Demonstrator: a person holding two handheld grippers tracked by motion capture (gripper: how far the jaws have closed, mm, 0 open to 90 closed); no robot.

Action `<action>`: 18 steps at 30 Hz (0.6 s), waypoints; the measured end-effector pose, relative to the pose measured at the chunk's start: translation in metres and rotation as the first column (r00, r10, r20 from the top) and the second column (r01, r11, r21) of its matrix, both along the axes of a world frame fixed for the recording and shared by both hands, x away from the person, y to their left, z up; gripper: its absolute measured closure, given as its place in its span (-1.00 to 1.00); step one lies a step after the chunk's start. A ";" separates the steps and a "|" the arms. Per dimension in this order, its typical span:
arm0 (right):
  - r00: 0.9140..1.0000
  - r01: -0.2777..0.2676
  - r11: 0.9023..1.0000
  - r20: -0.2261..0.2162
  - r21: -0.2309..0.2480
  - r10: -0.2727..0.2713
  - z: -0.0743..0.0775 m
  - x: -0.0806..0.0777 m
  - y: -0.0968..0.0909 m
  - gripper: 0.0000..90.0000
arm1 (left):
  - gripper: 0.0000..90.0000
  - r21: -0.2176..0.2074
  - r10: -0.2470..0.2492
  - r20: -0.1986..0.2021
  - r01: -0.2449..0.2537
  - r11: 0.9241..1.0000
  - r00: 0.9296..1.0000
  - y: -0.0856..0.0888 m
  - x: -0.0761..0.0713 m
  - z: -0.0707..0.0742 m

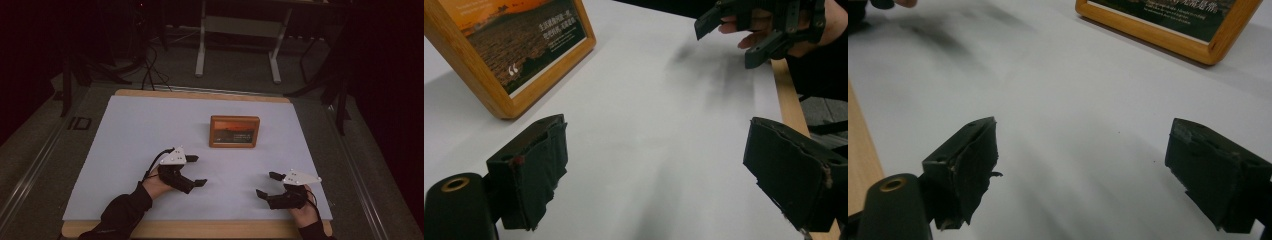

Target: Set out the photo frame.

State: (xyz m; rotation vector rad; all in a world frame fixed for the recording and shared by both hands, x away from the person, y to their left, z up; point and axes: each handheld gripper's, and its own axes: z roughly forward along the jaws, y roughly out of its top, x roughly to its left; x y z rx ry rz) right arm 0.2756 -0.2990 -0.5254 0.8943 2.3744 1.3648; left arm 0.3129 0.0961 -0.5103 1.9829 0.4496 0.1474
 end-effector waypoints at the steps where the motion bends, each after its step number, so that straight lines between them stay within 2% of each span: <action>1: 1.000 0.008 1.000 0.000 -0.001 -0.008 0.000 0.000 -0.001 -0.71 | -0.75 0.003 -0.001 0.001 0.001 1.000 1.000 0.000 0.000 0.000; 10: 1.000 0.019 1.000 -0.001 0.001 -0.019 -0.002 0.003 -0.004 -0.71 | -0.75 0.017 -0.004 0.000 0.004 1.000 1.000 -0.002 0.000 -0.003; 18: 1.000 0.020 1.000 -0.006 -0.004 -0.020 -0.003 0.004 -0.005 -0.71 | -0.75 0.012 -0.004 -0.003 0.004 1.000 1.000 -0.003 -0.001 -0.003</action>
